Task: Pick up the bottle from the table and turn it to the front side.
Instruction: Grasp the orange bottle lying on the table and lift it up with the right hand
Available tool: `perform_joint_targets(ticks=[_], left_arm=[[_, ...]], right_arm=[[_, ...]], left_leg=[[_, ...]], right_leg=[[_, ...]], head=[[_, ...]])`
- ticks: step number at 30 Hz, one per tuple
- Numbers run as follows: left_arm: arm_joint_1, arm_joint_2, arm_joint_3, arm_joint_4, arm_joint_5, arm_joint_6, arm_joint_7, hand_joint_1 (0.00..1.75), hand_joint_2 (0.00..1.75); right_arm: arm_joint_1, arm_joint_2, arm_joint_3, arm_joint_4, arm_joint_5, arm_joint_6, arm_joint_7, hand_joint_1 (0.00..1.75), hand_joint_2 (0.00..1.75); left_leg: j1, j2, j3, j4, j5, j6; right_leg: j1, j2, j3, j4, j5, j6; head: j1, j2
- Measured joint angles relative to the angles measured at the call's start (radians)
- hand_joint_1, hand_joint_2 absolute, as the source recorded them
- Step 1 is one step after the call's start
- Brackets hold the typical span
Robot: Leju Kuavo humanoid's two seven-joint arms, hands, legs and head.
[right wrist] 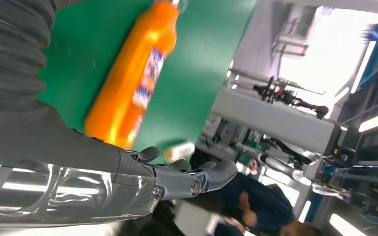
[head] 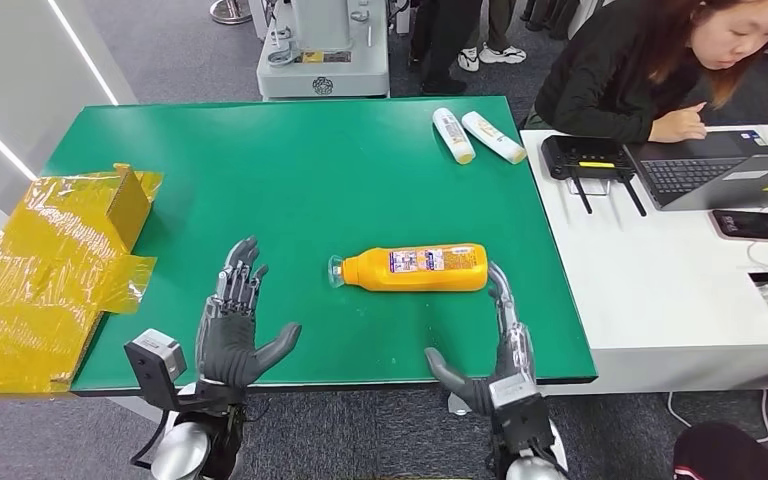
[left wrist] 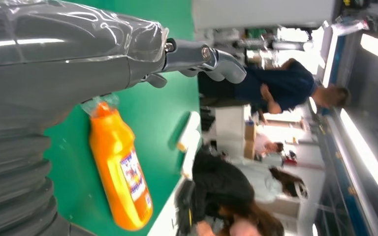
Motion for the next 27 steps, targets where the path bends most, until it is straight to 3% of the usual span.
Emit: perform_joint_targets(ticks=[5,12,18,27], left_arm=[[-0.035,-0.003,-0.030,0.035,0.009,-0.001,-0.010,0.00,1.75],[-0.063,-0.005,-0.041,0.070,0.018,-0.004,-0.013,0.00,1.75],[-0.069,-0.004,-0.041,0.091,0.021,-0.010,-0.021,0.00,1.75],[-0.077,-0.007,-0.044,0.092,0.004,-0.041,0.003,0.00,1.75]], right_arm=[[-0.135,-0.035,-0.008,0.122,0.076,0.005,0.033,0.00,1.75],[-0.385,-0.058,0.040,0.395,0.122,0.105,0.090,0.00,1.75],[-0.560,-0.031,0.107,0.644,0.108,0.188,0.114,0.00,1.75],[-0.772,0.024,0.228,0.916,0.154,0.398,0.296,0.00,1.75]], left_leg=[[0.000,0.000,-0.001,0.002,0.002,0.002],[0.000,0.000,-0.001,0.002,0.004,0.001],[0.000,-0.001,-0.002,0.002,0.005,0.001],[0.000,-0.001,-0.002,0.002,0.006,0.001]], right_leg=[[0.000,0.000,0.000,0.000,0.002,0.001],[0.000,0.001,0.000,0.000,0.005,0.001],[0.000,-0.001,0.000,0.001,0.005,0.001],[0.000,-0.001,-0.001,0.001,0.005,0.002]], head=[[0.000,0.000],[0.000,0.000],[0.000,0.000],[0.000,0.000]])
